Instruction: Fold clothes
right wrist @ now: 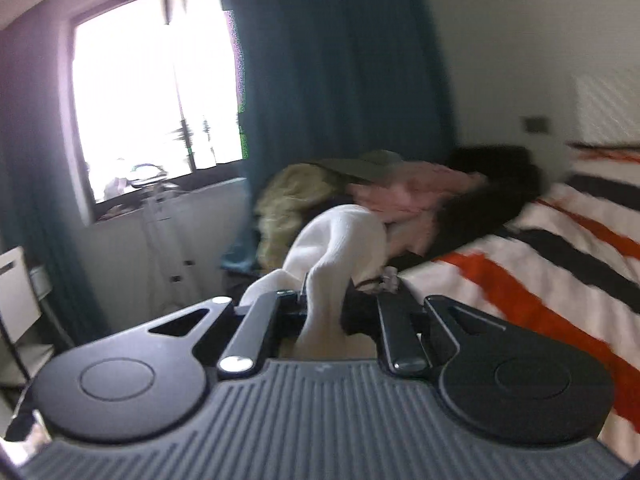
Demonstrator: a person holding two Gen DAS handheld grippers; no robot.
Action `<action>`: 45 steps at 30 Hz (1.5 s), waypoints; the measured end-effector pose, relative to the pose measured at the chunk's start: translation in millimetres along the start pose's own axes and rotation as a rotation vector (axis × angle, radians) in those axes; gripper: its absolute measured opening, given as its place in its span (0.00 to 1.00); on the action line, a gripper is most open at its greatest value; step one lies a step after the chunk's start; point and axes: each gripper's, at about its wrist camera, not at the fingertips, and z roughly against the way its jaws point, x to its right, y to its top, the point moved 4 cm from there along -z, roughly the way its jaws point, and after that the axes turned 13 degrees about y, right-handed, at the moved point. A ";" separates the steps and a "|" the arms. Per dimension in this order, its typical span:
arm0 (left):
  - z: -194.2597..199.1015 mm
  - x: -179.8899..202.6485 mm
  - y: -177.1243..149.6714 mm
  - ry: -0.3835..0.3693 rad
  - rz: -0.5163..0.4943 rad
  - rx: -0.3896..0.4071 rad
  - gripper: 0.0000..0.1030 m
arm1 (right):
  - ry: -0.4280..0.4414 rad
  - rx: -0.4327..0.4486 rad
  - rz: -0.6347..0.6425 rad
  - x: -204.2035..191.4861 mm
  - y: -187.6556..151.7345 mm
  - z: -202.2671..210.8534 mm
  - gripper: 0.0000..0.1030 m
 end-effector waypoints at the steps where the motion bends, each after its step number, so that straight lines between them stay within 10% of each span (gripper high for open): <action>1: 9.1 4.9 -3.8 0.001 -0.027 0.015 0.75 | -0.021 -0.005 -0.027 18.0 -7.3 11.8 0.13; 13: 50.7 20.6 -62.8 0.062 -0.229 -0.021 0.75 | -0.165 -0.169 -0.504 164.5 -115.1 96.5 0.15; 22: 39.3 -5.1 -72.0 0.143 -0.250 -0.086 0.76 | -0.248 -0.228 -0.753 179.2 -160.2 104.0 0.16; 27: 43.3 -22.6 -69.3 0.163 -0.183 -0.129 0.76 | -0.232 -0.214 -0.796 184.8 -160.1 103.6 0.19; 32: 51.7 -35.4 -64.7 0.181 -0.114 -0.163 0.79 | -0.266 -0.186 -0.874 198.0 -164.7 114.1 0.58; 45: 67.1 -132.8 -33.9 0.305 0.314 -0.351 0.80 | -0.204 -0.091 -0.975 205.9 -160.6 124.8 0.60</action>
